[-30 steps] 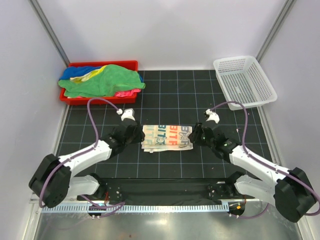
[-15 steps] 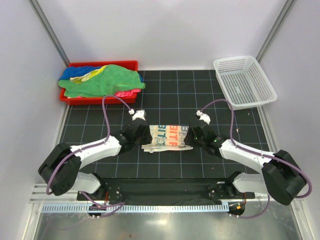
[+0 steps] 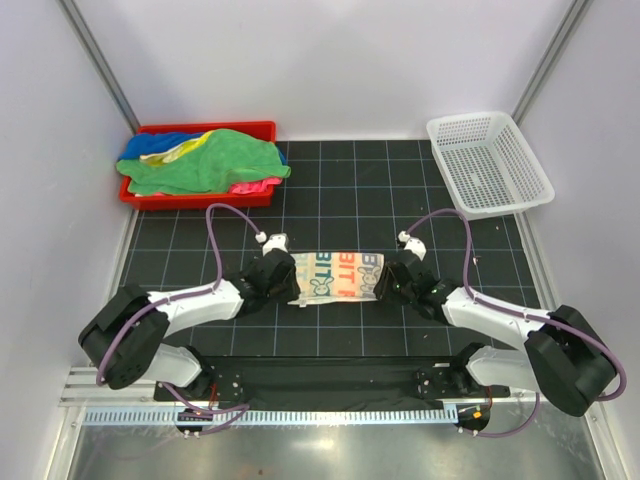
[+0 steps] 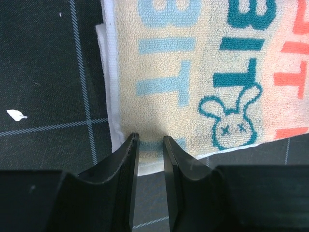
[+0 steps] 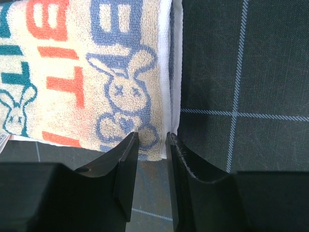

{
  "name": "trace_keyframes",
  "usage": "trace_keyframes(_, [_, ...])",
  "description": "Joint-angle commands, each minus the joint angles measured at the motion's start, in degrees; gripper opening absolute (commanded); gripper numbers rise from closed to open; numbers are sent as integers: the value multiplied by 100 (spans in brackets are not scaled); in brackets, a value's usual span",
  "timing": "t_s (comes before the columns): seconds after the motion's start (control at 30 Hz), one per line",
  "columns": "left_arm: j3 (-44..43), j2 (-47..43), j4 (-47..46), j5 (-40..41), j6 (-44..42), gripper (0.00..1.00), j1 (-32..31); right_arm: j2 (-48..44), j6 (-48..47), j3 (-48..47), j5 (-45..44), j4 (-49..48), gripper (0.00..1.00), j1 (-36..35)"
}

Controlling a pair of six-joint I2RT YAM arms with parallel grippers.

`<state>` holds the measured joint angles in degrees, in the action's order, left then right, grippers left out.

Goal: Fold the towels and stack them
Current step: Smooth out wrinkles on the folded towel

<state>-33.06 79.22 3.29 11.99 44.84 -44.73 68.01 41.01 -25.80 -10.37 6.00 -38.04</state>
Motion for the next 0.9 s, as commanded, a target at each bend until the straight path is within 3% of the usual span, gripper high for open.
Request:
trace_keyframes(0.0, [-77, -117, 179, 14, 25, 31, -36, -7, 56, -65, -123, -126, 37, -28])
trace_keyframes(0.2, [-700, -714, 918, 23, -159, 31, -36, -507, -93, -494, -465, 585, 37, -28])
trace_keyframes(0.37, [-1158, -716, 946, -65, -221, 32, -36, -684, -243, -935, -703, 956, 40, -28])
trace_keyframes(0.57, [-1607, 286, 481, -425, -134, 29, -123, 71, -322, -1690, -537, 781, 41, -28])
trace_keyframes(0.87, [-1319, 1200, -100, -548, 51, 23, -502, 1355, -366, -1938, -598, 376, 40, 261])
